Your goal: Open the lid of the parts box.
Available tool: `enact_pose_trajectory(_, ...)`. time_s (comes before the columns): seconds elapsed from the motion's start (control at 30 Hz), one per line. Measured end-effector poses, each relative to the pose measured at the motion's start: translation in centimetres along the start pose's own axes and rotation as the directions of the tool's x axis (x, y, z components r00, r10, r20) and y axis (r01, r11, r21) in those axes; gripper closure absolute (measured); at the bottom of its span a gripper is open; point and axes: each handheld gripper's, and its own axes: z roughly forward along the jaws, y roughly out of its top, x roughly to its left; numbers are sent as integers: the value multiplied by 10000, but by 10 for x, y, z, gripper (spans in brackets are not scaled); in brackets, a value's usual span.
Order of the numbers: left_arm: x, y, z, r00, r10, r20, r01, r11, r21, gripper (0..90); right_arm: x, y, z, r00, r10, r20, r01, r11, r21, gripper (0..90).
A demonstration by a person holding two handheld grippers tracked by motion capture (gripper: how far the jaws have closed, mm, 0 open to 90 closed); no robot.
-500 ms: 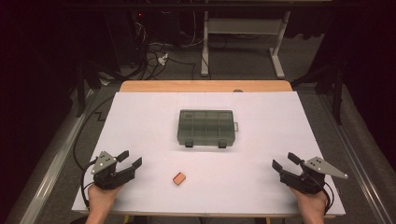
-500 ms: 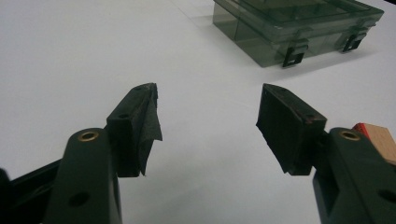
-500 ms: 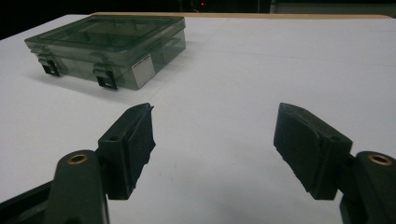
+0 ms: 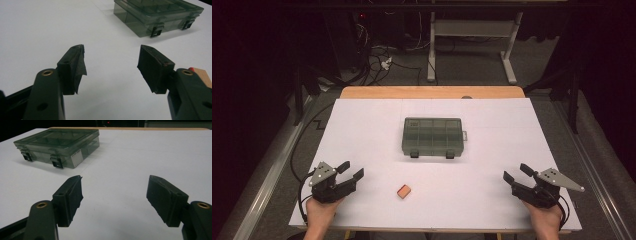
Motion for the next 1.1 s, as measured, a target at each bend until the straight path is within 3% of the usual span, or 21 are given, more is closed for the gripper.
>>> enact_pose_trajectory(0.4,-6,3,2,9998,159,130,-158,9998,-72,387,3,1,1,9999,11,-147,-11,10000,8,286)
enact_pose_trajectory(0.87,-12,7,11,9985,331,435,-327,9994,-115,389,6,2,8,9981,353,-500,-359,9993,-110,286)
enact_pose_trajectory(1.1,-14,8,17,9981,362,491,-359,9993,-76,391,9,4,14,9986,100,-512,-102,9999,-44,289)
